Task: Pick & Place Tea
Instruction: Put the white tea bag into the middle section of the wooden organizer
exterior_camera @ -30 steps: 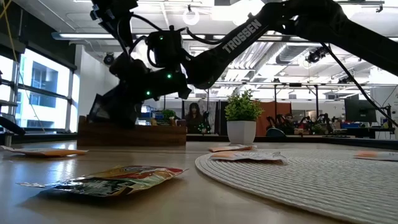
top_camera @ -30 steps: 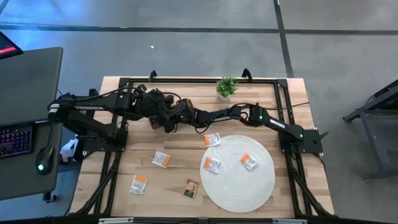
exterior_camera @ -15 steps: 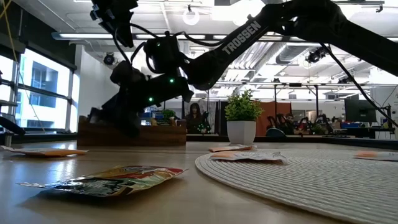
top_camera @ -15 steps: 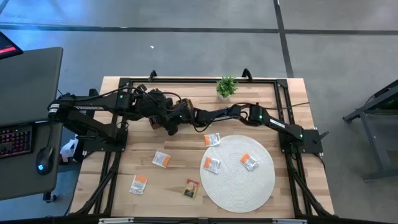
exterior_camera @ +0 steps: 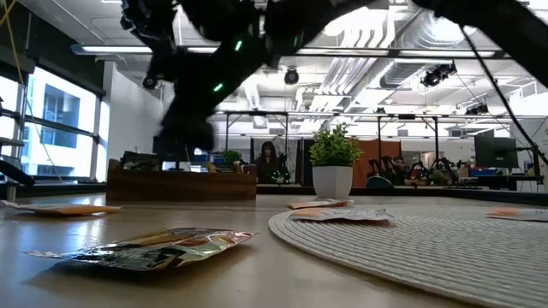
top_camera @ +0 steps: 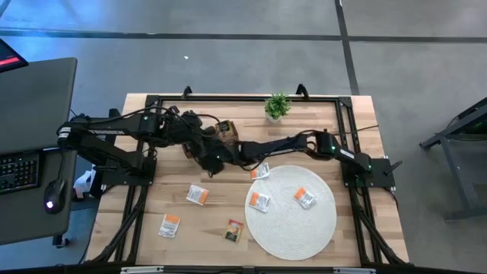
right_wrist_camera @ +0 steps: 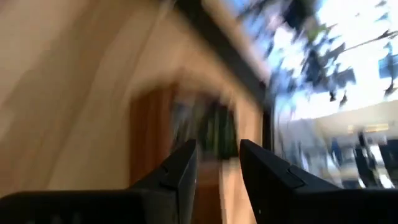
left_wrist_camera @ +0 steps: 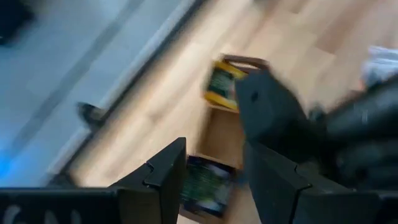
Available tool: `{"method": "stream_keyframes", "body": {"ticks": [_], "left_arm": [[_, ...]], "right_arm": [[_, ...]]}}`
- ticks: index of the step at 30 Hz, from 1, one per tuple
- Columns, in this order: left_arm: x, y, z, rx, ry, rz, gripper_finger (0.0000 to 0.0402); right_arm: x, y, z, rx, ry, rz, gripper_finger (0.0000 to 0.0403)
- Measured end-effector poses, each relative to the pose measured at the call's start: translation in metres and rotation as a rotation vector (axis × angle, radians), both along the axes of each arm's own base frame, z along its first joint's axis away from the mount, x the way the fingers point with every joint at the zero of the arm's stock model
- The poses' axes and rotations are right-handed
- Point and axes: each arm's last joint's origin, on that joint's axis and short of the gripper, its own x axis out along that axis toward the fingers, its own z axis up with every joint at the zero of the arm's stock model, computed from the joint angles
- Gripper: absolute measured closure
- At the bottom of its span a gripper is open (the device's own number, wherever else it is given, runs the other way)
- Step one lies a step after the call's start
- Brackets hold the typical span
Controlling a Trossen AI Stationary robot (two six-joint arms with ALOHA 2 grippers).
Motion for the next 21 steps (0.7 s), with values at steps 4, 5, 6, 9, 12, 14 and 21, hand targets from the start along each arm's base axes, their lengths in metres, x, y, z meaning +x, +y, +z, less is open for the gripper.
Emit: {"method": "stream_keyframes", "body": {"ticks": [4, 5, 6, 9, 12, 14, 21], "left_arm": [[-0.008, -0.007, 0.005, -0.022, -0.034, -0.031, 0.0243], [-0.009, -0.009, 0.006, -0.016, -0.037, -0.041, 0.0243], [-0.010, -0.010, 0.008, -0.011, -0.045, -0.044, 0.0243], [-0.015, -0.014, 0.010, 0.001, -0.065, -0.038, 0.0243], [-0.020, -0.019, 0.011, 0.005, -0.072, -0.021, 0.0243], [-0.023, -0.021, 0.010, 0.012, -0.061, -0.001, 0.0243], [-0.029, -0.030, 0.008, -0.006, -0.059, 0.021, 0.0243]], "right_arm": [[-0.033, 0.022, 0.029, -0.076, 0.234, -0.129, 0.0284], [-0.042, 0.027, 0.038, -0.085, 0.263, -0.164, 0.0284], [-0.052, 0.031, 0.045, -0.094, 0.309, -0.200, 0.0284], [-0.082, 0.041, 0.070, -0.131, 0.375, -0.329, 0.0284], [-0.121, 0.041, 0.100, -0.142, 0.406, -0.477, 0.0284], [-0.152, 0.039, 0.122, -0.072, 0.399, -0.595, 0.0284], [-0.243, 0.037, 0.154, 0.304, 0.206, -0.881, 0.0284]]}}
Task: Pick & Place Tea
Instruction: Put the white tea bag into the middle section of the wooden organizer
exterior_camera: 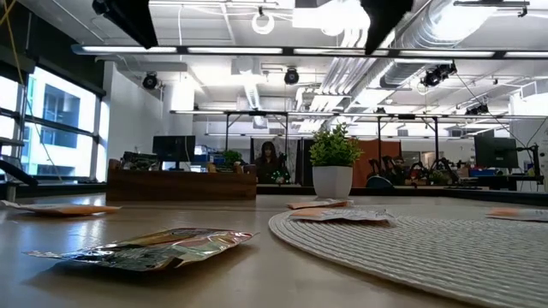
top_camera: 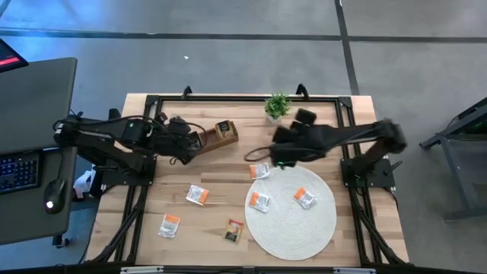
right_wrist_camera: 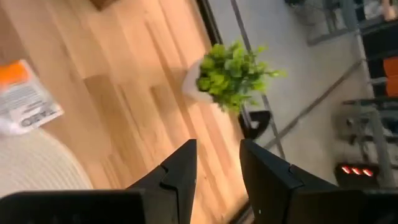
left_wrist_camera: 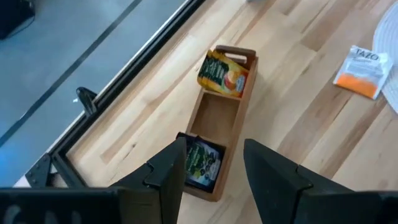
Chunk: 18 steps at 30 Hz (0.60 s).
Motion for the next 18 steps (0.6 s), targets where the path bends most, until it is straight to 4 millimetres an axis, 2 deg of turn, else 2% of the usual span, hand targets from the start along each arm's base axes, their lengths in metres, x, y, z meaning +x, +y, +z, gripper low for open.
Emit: {"method": "stream_keyframes", "body": {"ticks": [3, 6, 9, 15, 18], "left_arm": [[0.000, -0.004, 0.000, 0.012, -0.017, -0.001, 0.0243], [0.003, -0.006, -0.001, 0.027, -0.018, -0.001, 0.0243], [0.003, -0.006, -0.001, 0.025, -0.027, 0.002, 0.0243], [0.003, -0.006, 0.000, 0.030, -0.040, 0.017, 0.0243], [0.003, -0.006, 0.000, 0.029, -0.043, 0.021, 0.0243]], "right_arm": [[-0.021, 0.005, -0.022, 0.131, -0.173, -0.016, 0.0284], [-0.035, 0.008, -0.054, 0.283, -0.394, -0.031, 0.0284], [-0.041, 0.009, -0.092, 0.389, -0.633, -0.043, 0.0284], [-0.049, -0.006, -0.164, 0.434, -0.909, 0.005, 0.0284], [-0.054, -0.012, -0.195, 0.509, -0.905, -0.046, 0.0284]]}}
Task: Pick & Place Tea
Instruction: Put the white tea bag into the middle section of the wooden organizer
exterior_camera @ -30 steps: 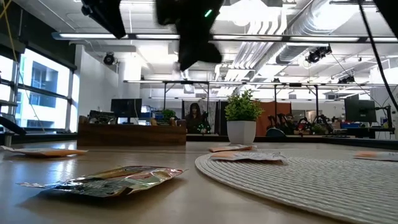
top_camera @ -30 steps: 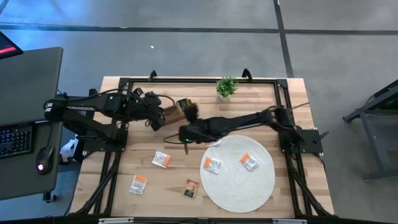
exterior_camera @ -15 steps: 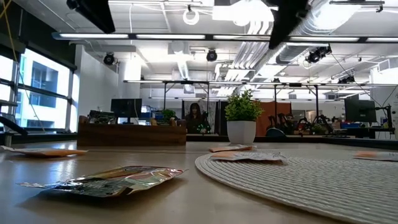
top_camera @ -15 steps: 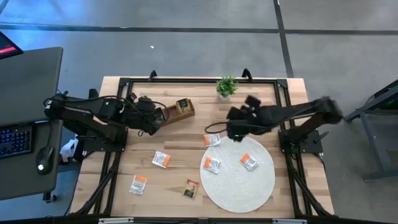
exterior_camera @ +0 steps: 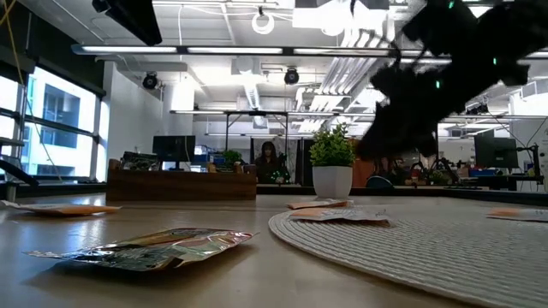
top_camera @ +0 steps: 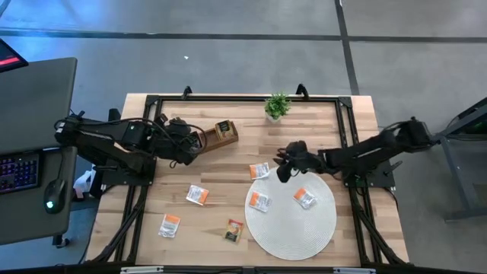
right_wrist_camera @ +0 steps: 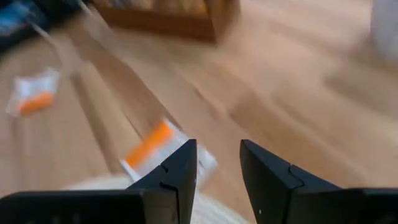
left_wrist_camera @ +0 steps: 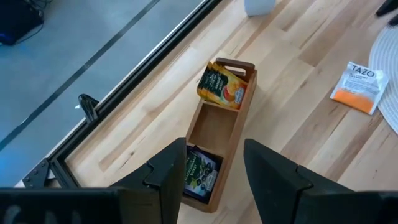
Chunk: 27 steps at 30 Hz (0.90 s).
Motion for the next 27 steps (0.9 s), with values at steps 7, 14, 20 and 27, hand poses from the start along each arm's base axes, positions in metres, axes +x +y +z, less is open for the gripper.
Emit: {"method": "stream_keyframes", "body": {"ticks": [7, 14, 20, 27], "left_arm": [[0.000, 0.000, 0.000, 0.001, -0.017, 0.018, 0.0243], [0.000, 0.000, 0.000, -0.001, -0.021, 0.022, 0.0243], [0.000, 0.000, 0.000, -0.001, -0.020, 0.022, 0.0243], [0.000, 0.000, 0.000, -0.001, -0.019, 0.022, 0.0243]], "right_arm": [[0.023, 0.000, -0.035, 0.088, 0.141, -0.016, 0.0299], [0.050, 0.003, -0.050, 0.109, 0.167, -0.054, 0.0328], [0.062, 0.003, -0.047, 0.097, 0.164, -0.032, 0.0328], [0.075, -0.003, -0.037, 0.117, 0.151, 0.064, 0.0311]]}}
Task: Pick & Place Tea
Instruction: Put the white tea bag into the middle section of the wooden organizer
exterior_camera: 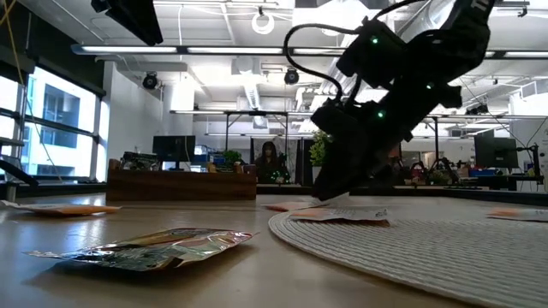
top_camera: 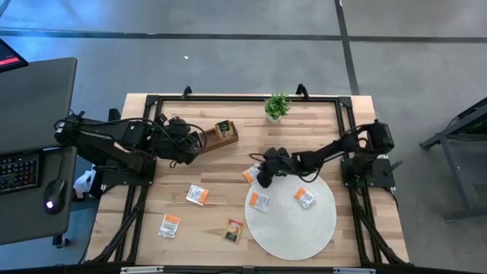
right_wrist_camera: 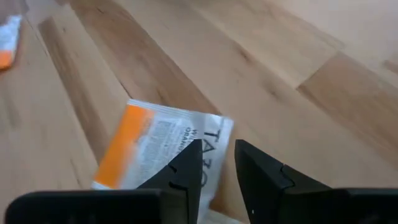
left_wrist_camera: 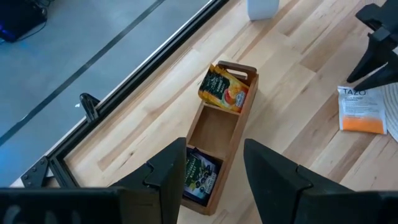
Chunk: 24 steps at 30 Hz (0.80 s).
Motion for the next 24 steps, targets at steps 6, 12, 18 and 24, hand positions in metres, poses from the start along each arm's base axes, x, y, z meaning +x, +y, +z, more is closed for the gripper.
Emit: {"method": "stream_keyframes", "body": {"ticks": [6, 12, 18, 24], "left_arm": [[0.000, 0.000, 0.000, -0.003, 0.001, -0.002, 0.0243], [0.000, 0.000, 0.000, -0.004, 0.001, -0.002, 0.0243], [0.000, 0.000, 0.000, -0.004, 0.001, -0.002, 0.0243], [0.000, 0.000, 0.000, -0.003, 0.000, -0.001, 0.0243]], "right_arm": [[0.010, -0.001, 0.014, -0.051, -0.024, 0.072, 0.0307], [0.010, 0.000, 0.026, -0.052, 0.032, 0.083, 0.0307], [0.000, 0.011, 0.008, -0.052, 0.107, 0.129, 0.0295], [0.003, 0.011, 0.011, -0.058, 0.060, 0.100, 0.0261]]}}
